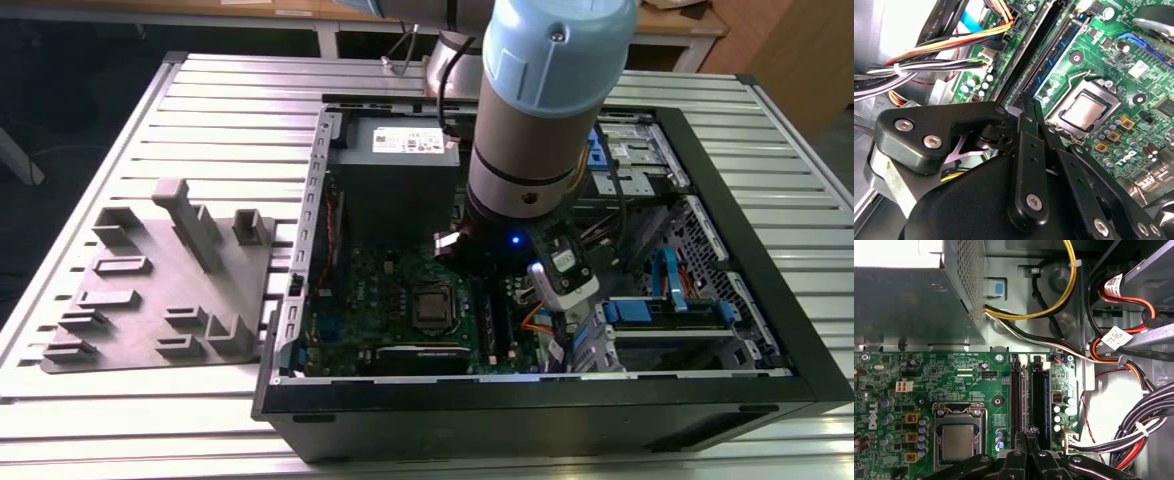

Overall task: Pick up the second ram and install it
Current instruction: 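Insert the second ram into the second slot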

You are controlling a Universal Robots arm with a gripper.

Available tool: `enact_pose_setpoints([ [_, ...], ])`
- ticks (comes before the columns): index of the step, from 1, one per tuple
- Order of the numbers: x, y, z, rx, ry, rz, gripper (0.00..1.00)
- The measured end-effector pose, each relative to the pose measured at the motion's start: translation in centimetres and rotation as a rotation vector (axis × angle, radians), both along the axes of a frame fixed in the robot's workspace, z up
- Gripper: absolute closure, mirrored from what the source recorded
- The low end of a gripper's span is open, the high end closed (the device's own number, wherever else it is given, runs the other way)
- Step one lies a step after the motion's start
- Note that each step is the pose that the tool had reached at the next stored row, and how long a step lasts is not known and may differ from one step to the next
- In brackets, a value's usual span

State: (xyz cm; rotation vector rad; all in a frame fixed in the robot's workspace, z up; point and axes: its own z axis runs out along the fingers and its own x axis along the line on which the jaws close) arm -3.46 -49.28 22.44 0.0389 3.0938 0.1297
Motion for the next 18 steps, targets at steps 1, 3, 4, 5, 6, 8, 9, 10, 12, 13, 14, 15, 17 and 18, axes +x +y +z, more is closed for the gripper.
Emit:
enact_pose_setpoints([
  [1, 0.0, 0.0, -0.01, -0.0001, 0.0, -0.001, 0.92],
  [3, 0.0, 0.0, -0.08, 0.0002, -0.0001, -0.002, 0.92],
  [4, -0.01, 0.0, -0.09, 0.0, 0.0, -0.002, 0.92],
  [5, -0.01, 0.0, -0.09, -0.0002, 0.0, -0.002, 0.92],
  [6, -0.01, 0.0, -0.09, -0.0003, 0.0001, -0.002, 0.92],
  [8, -0.01, 0.0, -0.15, 0.0001, -0.0001, -0.002, 0.92],
  [9, 0.0, 0.0, -0.2, 0.0002, -0.0001, -0.002, 0.92],
  [10, -0.01, 0.0, -0.23, 0.0001, -0.0001, -0.002, 0.92],
  [12, -0.01, 0.0, -0.29, -0.0001, 0.0, -0.002, 0.92],
  [13, -0.01, 0.0, -0.33, 0.0, 0.0, -0.002, 0.92],
  [14, 0.0, 0.0, -0.36, 0.0, 0.0, -0.002, 0.92],
  [15, 0.0, 0.0, -0.38, 0.0, 0.0, -0.002, 0.92],
  [17, -0.01, 0.0, -0.38, -0.0001, 0.0, -0.002, 0.92],
  [18, -0.01, 0.0, -0.39, 0.0, 0.0, -0.002, 0.92],
])
